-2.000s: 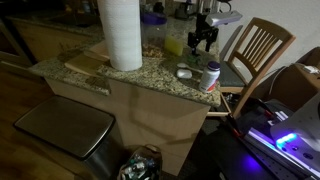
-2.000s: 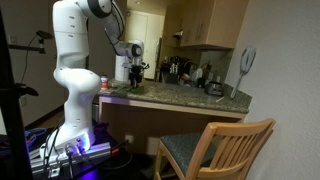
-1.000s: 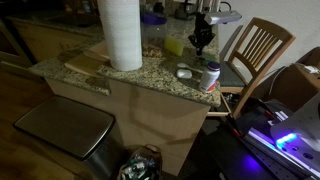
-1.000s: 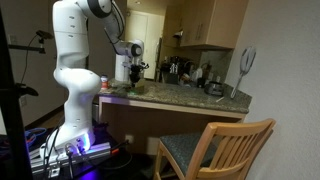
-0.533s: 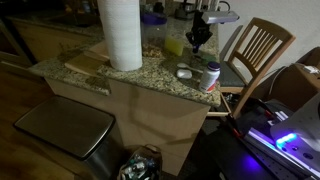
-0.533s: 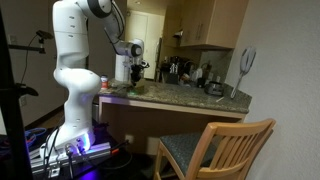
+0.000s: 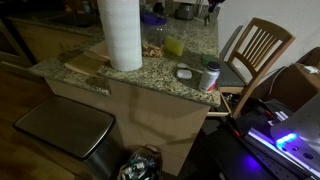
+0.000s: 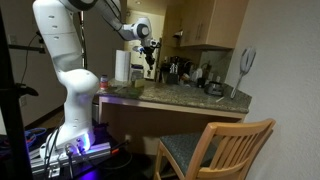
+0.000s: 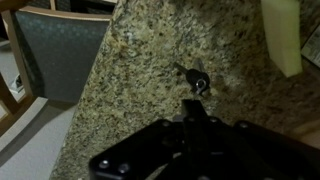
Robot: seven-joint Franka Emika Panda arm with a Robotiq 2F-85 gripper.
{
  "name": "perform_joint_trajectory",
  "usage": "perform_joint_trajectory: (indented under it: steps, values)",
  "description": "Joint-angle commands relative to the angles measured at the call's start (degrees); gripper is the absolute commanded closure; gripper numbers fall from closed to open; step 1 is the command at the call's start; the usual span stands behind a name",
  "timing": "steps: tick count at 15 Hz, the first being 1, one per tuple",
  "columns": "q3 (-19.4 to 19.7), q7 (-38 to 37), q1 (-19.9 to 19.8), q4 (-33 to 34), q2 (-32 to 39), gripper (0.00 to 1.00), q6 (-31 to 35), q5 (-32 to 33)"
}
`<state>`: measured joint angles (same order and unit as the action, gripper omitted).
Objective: Move the keys backwards
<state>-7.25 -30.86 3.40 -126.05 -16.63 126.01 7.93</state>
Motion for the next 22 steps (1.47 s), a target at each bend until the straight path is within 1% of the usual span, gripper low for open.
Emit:
perform_joint_trajectory:
  steps: [1, 4, 5, 7, 9, 11, 13, 14, 15, 16, 19, 20, 22]
  values:
    - [-0.82, 0.63, -1.25, 0.66, -0.62, 0.98, -0.49, -0.59]
    - [-1.21, 1.52, -0.87, 0.18, 0.09, 1.0, -1.32, -0.63]
    - [-2.2, -1.42, -1.97, 1.03, 2.68, 1.0, -1.57, 2.38]
    - [-2.49, -9.28, -4.25, 2.3, 7.73, 1.0, 4.04, 7.37]
    - [-1.97, -16.71, -4.96, 4.7, 12.83, 1.0, 7.02, 11.5]
    - [-0.87, -21.83, -4.26, 8.08, 18.28, 1.0, 8.04, 13.56]
    - [0.58, -22.66, -2.59, 11.65, 23.63, 1.0, 8.95, 10.84]
    - [0.83, -20.26, -1.84, 13.1, 25.89, 1.0, 9.44, 7.12]
    - [1.74, -21.37, -1.48, 8.51, 20.82, 1.0, 9.01, 10.11]
    - [2.2, -21.28, -0.9, 9.64, 22.66, 0.98, 9.13, 9.58]
    - [2.68, -21.31, -0.18, 9.51, 23.2, 1.0, 9.26, 8.9]
    - [2.78, -20.86, -0.09, 8.86, 23.67, 1.0, 11.56, 7.59]
    - [3.09, -25.04, 1.05, 9.28, 25.31, 1.0, 15.32, 7.94]
